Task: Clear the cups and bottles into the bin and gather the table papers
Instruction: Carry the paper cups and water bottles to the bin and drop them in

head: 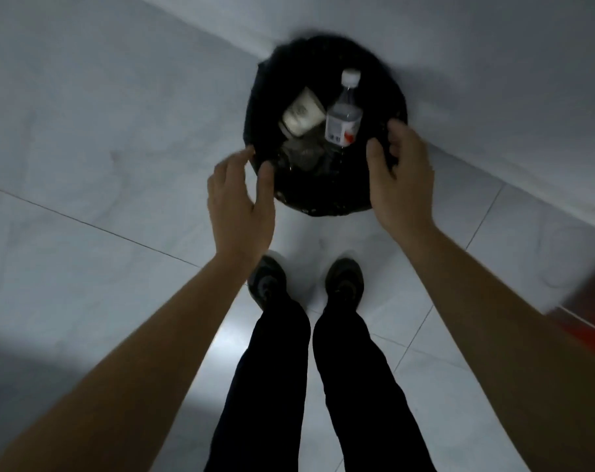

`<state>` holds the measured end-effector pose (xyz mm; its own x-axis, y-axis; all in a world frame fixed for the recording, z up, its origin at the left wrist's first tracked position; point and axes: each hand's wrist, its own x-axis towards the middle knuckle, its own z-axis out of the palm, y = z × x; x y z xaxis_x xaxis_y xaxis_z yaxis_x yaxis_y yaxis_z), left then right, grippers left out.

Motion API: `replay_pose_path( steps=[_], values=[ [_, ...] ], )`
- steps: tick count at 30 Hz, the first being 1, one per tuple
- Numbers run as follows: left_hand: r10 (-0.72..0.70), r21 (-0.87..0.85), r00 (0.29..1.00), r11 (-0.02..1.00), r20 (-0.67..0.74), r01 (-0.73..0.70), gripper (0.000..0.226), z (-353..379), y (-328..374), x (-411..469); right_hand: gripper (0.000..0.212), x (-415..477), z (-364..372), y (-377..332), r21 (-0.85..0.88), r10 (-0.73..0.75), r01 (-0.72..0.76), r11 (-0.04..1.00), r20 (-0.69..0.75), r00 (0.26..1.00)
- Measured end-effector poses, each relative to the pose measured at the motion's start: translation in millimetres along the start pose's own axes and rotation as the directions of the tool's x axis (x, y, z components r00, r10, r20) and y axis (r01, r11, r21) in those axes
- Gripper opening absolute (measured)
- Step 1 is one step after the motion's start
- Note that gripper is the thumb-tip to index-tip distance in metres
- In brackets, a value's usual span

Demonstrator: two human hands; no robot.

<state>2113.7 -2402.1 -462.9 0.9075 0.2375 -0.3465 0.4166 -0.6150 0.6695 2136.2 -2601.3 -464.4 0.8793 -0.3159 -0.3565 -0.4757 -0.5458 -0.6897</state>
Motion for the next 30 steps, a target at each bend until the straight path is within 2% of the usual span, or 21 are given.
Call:
replay_pose_path(
  steps=[3, 6, 10, 13, 16, 20, 23, 27, 30],
  values=[
    [-0.115, -0.141, 0.992, 0.984, -0.05, 0.107, 0.044, -62, 45, -37, 0.037, -33, -41, -61, -0.027, -0.137, 0.138, 0.99, 0.044, 0.99],
    [-0.111, -0.185, 0.988, 0.979, -0.104, 0.09, 0.057, -143, 102, -78, 0.034, -72, -94, -141, -0.037, -0.298, 0.304, 0.952, 0.109, 0.948],
    [-0.079, -0.207, 0.969, 0.978, -0.235, 0.029, 0.061, -264, 184, -136, 0.039, -127, -174, -265, 0.039, -0.4, 0.4, 0.916, 0.192, 0.896],
    [-0.053, -0.231, 0.919, 0.972, -0.391, -0.043, 0.053, -357, 234, -191, 0.05, -178, -232, -355, 0.108, -0.483, 0.471, 0.876, 0.228, 0.846],
    [-0.077, -0.252, 0.83, 0.965, -0.553, -0.079, 0.051, -431, 253, -247, 0.052, -228, -260, -416, 0.212, -0.571, 0.533, 0.819, 0.232, 0.787],
    [-0.238, -0.335, 0.68, 0.942, -0.693, -0.011, 0.053, -488, 235, -319, 0.04, -290, -252, -457, 0.327, -0.668, 0.588, 0.74, 0.254, 0.7],
    [-0.378, -0.445, 0.563, 0.895, -0.736, 0.019, 0.05, -513, 204, -353, 0.035, -324, -217, -482, 0.382, -0.658, 0.539, 0.751, 0.367, 0.657],
    [-0.495, -0.531, 0.44, 0.846, -0.75, 0.047, 0.05, -552, 151, -360, 0.047, -343, -147, -531, 0.366, -0.687, 0.589, 0.721, 0.488, 0.538],
    [-0.573, -0.606, 0.333, 0.795, -0.749, 0.006, 0.051, -599, 103, -346, 0.052, -358, -79, -589, 0.354, -0.709, 0.636, 0.685, 0.523, 0.473]
  ],
)
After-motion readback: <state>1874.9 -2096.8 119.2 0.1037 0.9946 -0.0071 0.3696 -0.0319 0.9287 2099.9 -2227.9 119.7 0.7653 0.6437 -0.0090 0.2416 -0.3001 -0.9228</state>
